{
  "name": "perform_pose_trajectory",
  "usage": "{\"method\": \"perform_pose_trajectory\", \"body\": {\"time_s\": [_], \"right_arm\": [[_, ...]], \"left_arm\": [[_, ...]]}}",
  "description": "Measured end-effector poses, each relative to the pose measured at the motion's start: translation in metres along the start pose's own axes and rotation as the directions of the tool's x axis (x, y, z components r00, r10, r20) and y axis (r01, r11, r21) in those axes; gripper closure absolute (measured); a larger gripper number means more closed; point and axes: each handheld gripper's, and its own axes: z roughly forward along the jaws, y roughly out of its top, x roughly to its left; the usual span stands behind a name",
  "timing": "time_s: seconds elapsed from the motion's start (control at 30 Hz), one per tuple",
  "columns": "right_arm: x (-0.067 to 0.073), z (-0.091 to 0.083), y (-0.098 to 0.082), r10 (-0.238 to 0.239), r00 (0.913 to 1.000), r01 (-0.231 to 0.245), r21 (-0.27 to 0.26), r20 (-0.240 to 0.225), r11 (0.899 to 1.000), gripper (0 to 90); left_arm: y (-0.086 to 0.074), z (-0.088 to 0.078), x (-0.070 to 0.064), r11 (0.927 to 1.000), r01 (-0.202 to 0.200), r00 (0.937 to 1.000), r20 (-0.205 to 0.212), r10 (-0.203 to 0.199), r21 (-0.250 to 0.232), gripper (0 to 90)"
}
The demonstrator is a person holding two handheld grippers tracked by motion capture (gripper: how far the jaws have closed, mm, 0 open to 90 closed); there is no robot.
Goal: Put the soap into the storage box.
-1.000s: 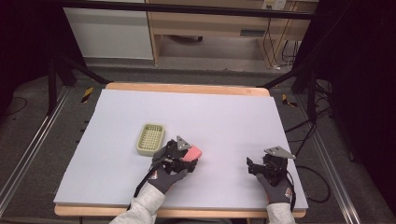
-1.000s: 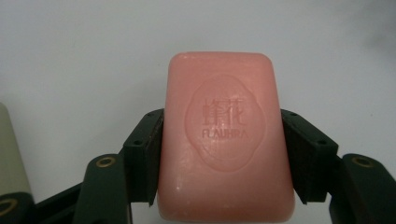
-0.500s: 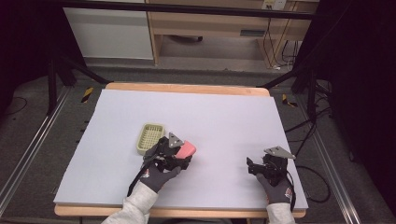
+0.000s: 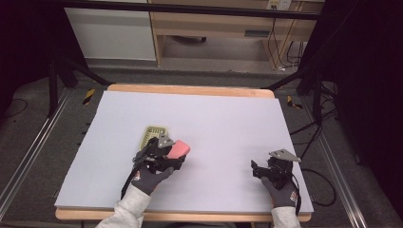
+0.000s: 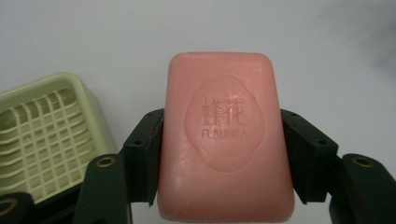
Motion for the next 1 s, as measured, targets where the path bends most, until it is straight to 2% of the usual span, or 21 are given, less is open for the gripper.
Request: {"method": "perform_pose_trajectory", "body": {"time_s": [0.4, 1.0], "right_arm": [[0.001, 0.001, 0.000, -0.013, 0.9999, 0.013, 0.004, 0.001, 1.000, 10.5], [0.002, 0.001, 0.000, -0.012, 0.9999, 0.012, 0.001, 0.000, 1.000, 10.5]], "left_arm": [[0.000, -0.008, 0.024, 0.9979, 0.060, 0.9975, -0.035, -0.061, -0.026, 37.1], [0.000, -0.011, 0.043, 0.9957, 0.087, 0.9934, -0.072, -0.089, -0.031, 37.1]]}}
